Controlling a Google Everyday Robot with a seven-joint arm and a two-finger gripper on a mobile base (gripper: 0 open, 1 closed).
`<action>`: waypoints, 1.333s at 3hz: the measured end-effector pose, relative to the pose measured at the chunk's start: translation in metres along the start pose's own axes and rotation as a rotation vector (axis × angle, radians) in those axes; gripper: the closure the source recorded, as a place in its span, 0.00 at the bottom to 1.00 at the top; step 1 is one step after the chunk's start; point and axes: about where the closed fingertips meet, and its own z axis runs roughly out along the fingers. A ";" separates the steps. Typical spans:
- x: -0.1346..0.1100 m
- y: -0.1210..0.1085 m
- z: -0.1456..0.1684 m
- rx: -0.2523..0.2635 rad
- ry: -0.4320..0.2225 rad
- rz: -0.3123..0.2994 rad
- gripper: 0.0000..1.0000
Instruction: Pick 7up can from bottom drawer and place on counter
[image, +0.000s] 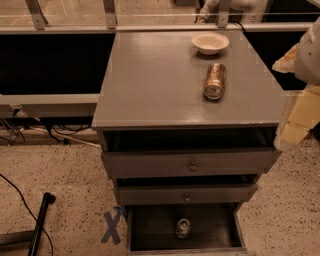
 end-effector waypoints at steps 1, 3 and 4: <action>0.000 0.000 0.000 0.000 0.000 0.000 0.00; -0.013 0.062 0.044 -0.082 -0.139 -0.019 0.00; -0.040 0.115 0.054 -0.027 -0.265 -0.089 0.00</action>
Offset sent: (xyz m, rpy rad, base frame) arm -0.0044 -0.0171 -0.0790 0.0726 0.1904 -0.0618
